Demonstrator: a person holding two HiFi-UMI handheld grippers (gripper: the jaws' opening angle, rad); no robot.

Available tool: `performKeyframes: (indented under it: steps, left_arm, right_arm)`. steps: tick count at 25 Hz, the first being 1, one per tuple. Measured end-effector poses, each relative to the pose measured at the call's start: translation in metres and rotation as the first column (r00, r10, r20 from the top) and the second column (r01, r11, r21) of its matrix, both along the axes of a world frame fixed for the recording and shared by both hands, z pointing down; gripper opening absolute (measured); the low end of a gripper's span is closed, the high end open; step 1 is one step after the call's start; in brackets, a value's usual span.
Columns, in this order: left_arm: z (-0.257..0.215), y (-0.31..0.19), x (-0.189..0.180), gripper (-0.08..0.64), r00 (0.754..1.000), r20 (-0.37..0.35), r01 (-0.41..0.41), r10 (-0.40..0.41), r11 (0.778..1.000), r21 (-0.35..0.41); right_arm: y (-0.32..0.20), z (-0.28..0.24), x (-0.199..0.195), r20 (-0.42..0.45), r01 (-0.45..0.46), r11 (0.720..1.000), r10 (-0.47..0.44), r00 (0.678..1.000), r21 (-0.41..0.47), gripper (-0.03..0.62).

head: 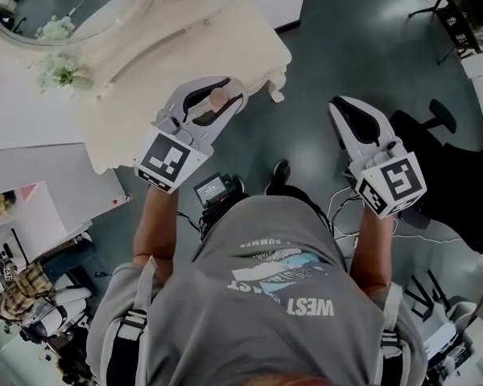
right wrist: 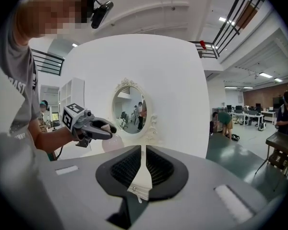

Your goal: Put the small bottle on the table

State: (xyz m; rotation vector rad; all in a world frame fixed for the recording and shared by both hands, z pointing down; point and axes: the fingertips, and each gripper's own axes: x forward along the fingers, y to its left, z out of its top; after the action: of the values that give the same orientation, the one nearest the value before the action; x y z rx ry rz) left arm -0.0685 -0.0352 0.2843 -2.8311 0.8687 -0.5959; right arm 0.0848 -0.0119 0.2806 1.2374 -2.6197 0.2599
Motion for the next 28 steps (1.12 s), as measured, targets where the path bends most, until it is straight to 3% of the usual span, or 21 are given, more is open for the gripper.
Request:
performKeyframes:
  steps: [15,22,28]
  left_arm:
    - [0.009,-0.039,0.025,0.120,0.993,0.041,0.107,-0.107,0.994,-0.017]
    - [0.023,-0.059,0.032,0.120,0.997,0.030,0.067,-0.066,0.997,-0.044]
    - [0.034,-0.085,0.035,0.120,1.000,0.018,-0.008,0.009,0.998,-0.067]
  right_arm:
    - [-0.054,0.013,0.029,0.034,0.103,0.995,-0.102,0.994,-0.012,0.035]
    - [-0.066,0.027,0.032,0.026,0.070,0.997,-0.068,0.997,-0.046,0.035]
    - [-0.080,0.031,0.032,0.015,-0.010,0.997,0.011,1.000,-0.073,0.035]
